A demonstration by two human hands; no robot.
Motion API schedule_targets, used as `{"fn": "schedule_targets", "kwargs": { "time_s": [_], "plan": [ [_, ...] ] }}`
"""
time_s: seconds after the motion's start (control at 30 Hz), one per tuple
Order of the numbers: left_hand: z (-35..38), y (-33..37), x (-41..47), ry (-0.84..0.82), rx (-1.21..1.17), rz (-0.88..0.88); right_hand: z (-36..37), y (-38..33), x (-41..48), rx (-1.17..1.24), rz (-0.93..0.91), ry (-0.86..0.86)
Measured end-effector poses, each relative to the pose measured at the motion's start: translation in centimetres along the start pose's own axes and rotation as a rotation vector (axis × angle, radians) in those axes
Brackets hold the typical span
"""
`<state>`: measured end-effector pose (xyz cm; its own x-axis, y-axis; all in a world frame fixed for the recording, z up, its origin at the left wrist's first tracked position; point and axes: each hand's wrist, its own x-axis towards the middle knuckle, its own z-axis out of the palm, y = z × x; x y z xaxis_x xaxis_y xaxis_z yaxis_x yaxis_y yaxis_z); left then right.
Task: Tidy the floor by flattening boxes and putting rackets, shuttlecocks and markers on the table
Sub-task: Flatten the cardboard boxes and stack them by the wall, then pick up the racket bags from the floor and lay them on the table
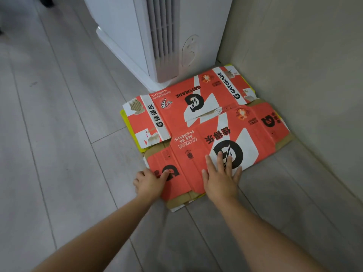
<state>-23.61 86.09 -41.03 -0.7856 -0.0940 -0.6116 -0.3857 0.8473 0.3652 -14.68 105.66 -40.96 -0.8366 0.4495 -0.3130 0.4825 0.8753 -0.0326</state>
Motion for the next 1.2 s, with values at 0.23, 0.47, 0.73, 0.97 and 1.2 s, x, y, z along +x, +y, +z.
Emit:
{"fn": "schedule_targets", "kwargs": {
  "time_s": [0.23, 0.47, 0.73, 0.97, 1.2],
  "plan": [
    [-13.7, 0.8, -3.0, -0.261, 0.390, 0.160, -9.2, -2.0, -2.9, 0.012, -0.056, -0.107],
    [-29.1, 4.7, -13.8, -0.170, 0.405, 0.350, -26.8, -8.8, -9.2, 0.064, -0.221, -0.132],
    [-45.9, 2.2, -32.7, -0.071, 0.322, 0.233, -49.8, -18.8, -19.3, -0.087, -0.460, -0.207],
    [-63.1, -2.0, -50.0, -0.034, 0.120, 0.005, -67.6, -31.8, -31.1, -0.278, -0.791, -0.283],
    [-75.6, -11.6, -60.8, 0.146, -0.029, -0.210, -74.1, -48.3, -43.7, -0.350, -1.085, -0.375]
  ]
}}
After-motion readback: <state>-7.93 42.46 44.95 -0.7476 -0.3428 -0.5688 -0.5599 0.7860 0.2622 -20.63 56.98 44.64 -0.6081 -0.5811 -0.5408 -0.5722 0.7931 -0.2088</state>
